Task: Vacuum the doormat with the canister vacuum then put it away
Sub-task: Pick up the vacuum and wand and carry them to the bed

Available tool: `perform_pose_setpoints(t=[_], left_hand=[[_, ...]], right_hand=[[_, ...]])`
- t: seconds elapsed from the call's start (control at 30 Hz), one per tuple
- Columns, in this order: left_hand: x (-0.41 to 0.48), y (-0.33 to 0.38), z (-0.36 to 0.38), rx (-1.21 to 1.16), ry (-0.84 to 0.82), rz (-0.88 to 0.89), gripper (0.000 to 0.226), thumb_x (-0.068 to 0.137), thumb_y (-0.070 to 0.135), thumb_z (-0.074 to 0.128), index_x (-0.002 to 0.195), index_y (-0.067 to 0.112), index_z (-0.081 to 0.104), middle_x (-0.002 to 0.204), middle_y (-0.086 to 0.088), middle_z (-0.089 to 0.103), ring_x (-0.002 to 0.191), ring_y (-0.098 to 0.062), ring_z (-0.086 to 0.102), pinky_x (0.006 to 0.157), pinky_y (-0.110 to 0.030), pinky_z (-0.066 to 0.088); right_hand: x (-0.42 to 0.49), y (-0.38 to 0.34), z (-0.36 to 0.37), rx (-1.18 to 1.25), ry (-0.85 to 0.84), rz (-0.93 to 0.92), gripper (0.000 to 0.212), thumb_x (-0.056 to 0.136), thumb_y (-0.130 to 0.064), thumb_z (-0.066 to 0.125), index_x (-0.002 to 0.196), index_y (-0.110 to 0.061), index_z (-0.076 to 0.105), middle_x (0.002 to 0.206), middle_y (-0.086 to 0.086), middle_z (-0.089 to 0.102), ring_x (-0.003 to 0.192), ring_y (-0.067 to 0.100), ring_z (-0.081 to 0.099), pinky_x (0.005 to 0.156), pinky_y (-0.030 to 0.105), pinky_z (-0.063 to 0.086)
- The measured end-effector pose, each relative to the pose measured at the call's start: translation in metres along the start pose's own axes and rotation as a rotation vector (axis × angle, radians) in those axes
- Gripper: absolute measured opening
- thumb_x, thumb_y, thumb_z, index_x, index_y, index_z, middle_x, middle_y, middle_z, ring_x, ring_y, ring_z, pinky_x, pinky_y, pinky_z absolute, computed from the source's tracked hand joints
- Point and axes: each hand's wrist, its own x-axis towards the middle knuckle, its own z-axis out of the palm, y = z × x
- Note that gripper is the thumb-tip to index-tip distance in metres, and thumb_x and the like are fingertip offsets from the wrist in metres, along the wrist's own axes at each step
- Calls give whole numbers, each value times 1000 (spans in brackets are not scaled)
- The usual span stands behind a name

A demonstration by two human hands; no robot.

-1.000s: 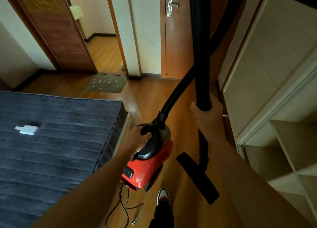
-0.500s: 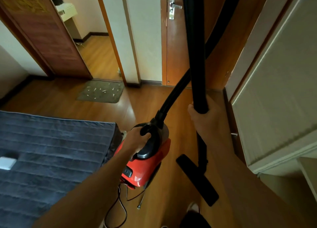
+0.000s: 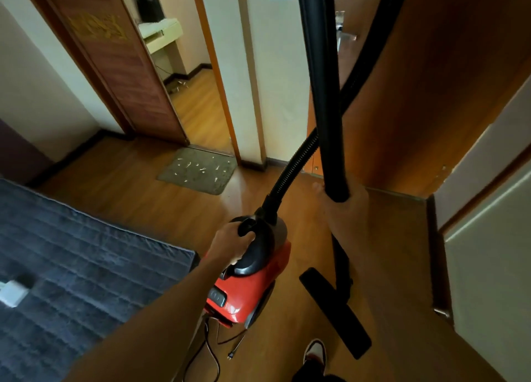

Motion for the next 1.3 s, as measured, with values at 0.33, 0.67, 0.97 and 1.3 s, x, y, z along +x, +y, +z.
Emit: perform_pose_setpoints(t=[0.33,0.67,0.97,1.3], left_hand=[[118,50,-15,-37,138,-99,6,90,24,62,84,23,62,67,-2,61,56,-21,61,53,-33,53],[240,27,-39,-153,227,-239,9,88,27,63,79,31,63,75,-3,67,64,-22,65,60,-38,56],[366,-10,-105,-215,322,-352,6,90,26,61,85,24,63,81,-5,66,74,-25,64,64,-33,51],[458,-55,-201,-334,470,-512,15,93,26,59,104,17,63,82,-2,62,73,-24,64,60,-30,47]], right_hand=[[157,33,54,106,-145,-46,35,90,-19,77,75,-37,52,63,0,53,58,24,55,59,30,48],[273,71,175,139,-312,-80,26,90,-19,78,79,-31,57,65,4,57,61,31,60,60,38,54],[380,69,339,125,-454,-170,28,89,-19,77,76,-30,55,66,10,54,62,34,58,59,52,54],[452,40,503,233,-664,-294,20,87,-31,73,79,-35,55,60,-1,51,57,29,55,55,34,47]])
